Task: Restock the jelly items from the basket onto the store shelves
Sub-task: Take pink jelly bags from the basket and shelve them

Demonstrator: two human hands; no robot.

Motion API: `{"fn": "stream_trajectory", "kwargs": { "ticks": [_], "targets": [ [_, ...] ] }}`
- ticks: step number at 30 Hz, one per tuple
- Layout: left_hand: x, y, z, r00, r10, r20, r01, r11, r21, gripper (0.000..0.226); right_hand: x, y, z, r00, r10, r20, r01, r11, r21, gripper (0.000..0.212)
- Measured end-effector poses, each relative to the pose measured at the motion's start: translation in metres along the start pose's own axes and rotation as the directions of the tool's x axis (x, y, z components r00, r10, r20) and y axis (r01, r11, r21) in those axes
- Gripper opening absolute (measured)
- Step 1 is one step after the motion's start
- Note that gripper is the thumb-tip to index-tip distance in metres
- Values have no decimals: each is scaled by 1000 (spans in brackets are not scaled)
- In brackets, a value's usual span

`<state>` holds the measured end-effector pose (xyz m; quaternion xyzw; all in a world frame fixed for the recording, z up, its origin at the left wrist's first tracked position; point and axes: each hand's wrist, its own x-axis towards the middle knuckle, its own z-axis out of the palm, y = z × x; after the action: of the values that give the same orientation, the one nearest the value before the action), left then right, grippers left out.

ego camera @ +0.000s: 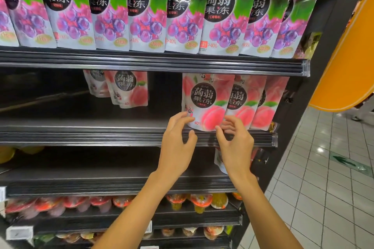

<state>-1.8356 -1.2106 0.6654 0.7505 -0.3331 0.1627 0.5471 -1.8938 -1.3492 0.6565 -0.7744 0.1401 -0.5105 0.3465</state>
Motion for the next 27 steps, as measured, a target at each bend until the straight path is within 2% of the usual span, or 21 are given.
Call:
{"fn": "stream_trajectory", "kwargs": {
  "ticks": [4, 6, 9, 13, 16, 18, 22, 24, 27],
  "targets": [
    [-20, -6, -16, 996, 35, -79, -42, 995, -91, 29, -25, -4, 8, 995, -101, -14, 101, 995, -12, 22],
    [-34, -16, -25, 992, 30, -122, -41, 995, -88, 26, -43, -5, 15, 995, -95, 15, 95, 995, 19, 19],
    [-57, -40, -41, 994, -41, -106, 32, 996, -82, 24, -78, -2, 32, 993, -42, 108, 37, 998, 43, 16],
    [-101, -92, -68, 976, -217, -27, 215, 975, -57, 27, -144, 6, 61, 949, 121, 290, -128, 992, 7, 15],
    [-150, -147, -92, 918, -391, 59, 394, 918, -49, 25, -213, 15, 91, 833, 329, 446, -311, 943, -115, 14],
    [-191, -189, -110, 841, -525, 130, 532, 846, -22, 26, -266, 21, 109, 727, 457, 512, -415, 887, -203, 11],
    [-284, -282, -148, 612, -750, 250, 762, 644, 67, 15, -380, 31, 139, 540, 657, 527, -589, 742, -321, 10],
    [-332, -328, -164, 471, -843, 261, 845, 516, 143, 16, -434, 43, 156, 429, 735, 525, -639, 658, -399, 11],
    [-408, -390, -178, 249, -933, 259, 921, 310, 234, 21, -505, 72, 179, 256, 811, 526, -675, 539, -503, 28]
  ]
}}
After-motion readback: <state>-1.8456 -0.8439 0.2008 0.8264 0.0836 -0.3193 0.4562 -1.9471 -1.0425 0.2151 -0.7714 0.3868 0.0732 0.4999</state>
